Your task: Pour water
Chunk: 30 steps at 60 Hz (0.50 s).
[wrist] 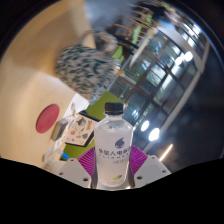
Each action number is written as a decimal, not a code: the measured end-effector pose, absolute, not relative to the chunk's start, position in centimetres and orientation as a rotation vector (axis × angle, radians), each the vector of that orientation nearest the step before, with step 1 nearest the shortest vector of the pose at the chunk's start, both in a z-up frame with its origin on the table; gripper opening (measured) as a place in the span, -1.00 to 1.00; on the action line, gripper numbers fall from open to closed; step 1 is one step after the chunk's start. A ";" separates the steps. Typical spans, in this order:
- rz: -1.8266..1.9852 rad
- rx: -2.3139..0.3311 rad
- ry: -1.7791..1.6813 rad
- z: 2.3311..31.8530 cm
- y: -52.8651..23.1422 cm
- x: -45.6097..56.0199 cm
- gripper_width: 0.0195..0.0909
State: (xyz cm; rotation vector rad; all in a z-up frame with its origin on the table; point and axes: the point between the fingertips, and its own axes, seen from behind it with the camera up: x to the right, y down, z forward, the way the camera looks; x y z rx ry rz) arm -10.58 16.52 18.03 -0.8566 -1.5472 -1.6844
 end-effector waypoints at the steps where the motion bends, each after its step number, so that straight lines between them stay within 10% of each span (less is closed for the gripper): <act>1: -1.709 -0.826 -1.570 17.9 16.5 -10.8 -0.36; 30: -1.651 -0.803 -1.480 20.3 17.4 -11.3 -0.35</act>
